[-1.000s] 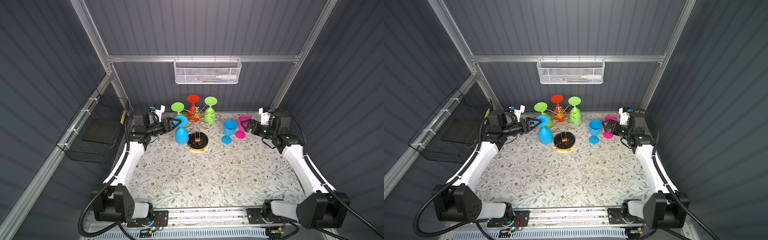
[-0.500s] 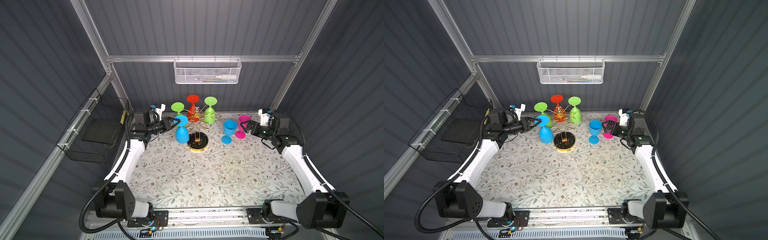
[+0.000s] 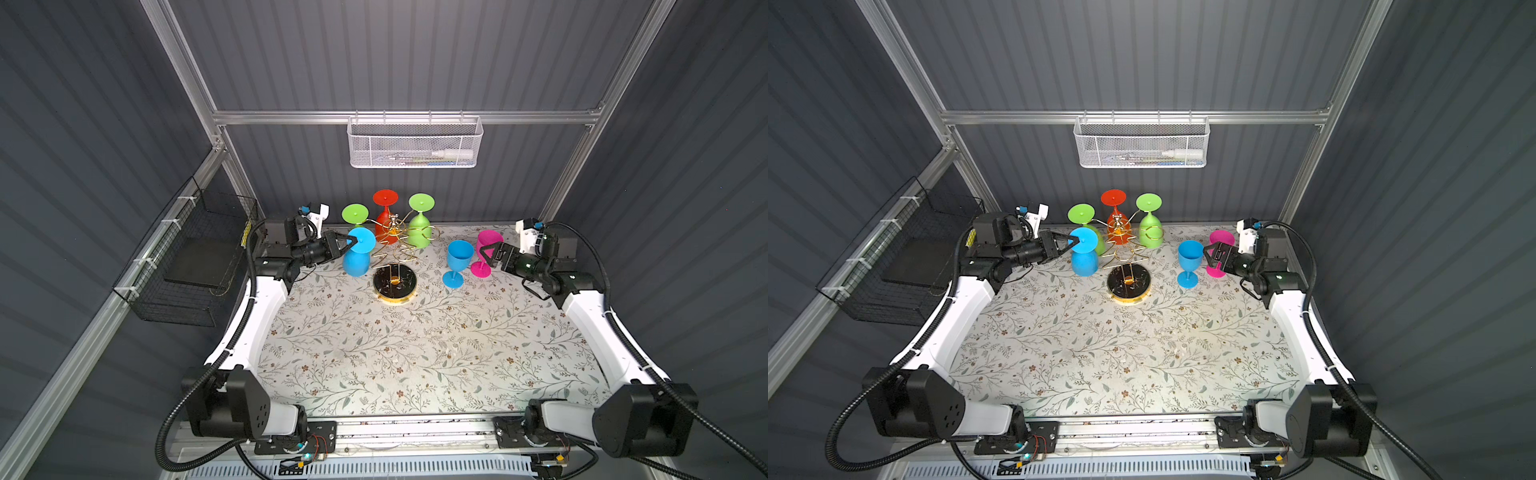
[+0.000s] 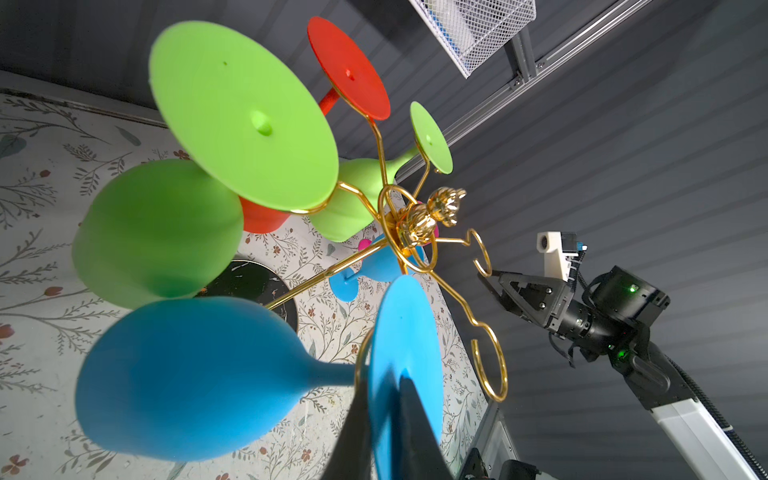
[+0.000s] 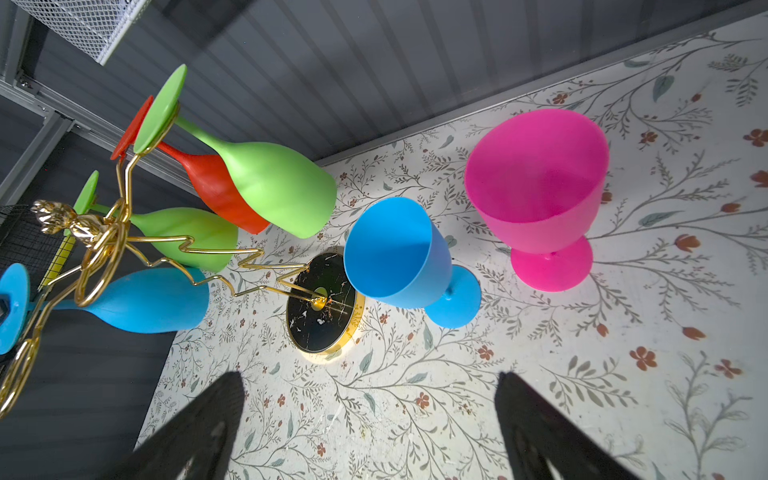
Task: Take the wine glass off the wine glass rack
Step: 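Move the left gripper to the blue glass foot on the rack and close, then lift the blue glass off the rack arm with the left gripper, pulling back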
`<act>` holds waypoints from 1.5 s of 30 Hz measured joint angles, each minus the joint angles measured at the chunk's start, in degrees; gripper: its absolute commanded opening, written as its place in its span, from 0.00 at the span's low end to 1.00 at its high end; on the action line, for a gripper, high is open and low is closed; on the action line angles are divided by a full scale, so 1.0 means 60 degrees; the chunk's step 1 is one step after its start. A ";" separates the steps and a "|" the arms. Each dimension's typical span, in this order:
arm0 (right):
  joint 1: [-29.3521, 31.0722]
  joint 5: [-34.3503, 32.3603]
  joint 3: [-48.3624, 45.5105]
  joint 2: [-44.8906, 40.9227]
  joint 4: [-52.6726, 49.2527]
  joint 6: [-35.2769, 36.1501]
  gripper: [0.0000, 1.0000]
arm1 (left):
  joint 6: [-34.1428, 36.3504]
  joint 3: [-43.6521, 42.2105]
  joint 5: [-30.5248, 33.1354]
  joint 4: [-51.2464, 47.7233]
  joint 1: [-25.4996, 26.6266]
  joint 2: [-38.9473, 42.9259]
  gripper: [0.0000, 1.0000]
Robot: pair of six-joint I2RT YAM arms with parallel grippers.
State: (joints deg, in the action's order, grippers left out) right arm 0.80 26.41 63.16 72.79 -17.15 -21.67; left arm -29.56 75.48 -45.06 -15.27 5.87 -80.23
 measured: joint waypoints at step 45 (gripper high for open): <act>0.0000 0.0036 -0.0117 -0.0306 -0.0029 0.0004 0.97 | -0.0805 0.0936 -0.0470 -0.0386 -0.0117 -0.0117 0.00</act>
State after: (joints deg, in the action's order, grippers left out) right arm 0.80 26.63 62.46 70.96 -17.32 -21.65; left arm -34.39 81.10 -47.88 -17.58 5.17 -80.93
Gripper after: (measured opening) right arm 0.968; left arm 0.062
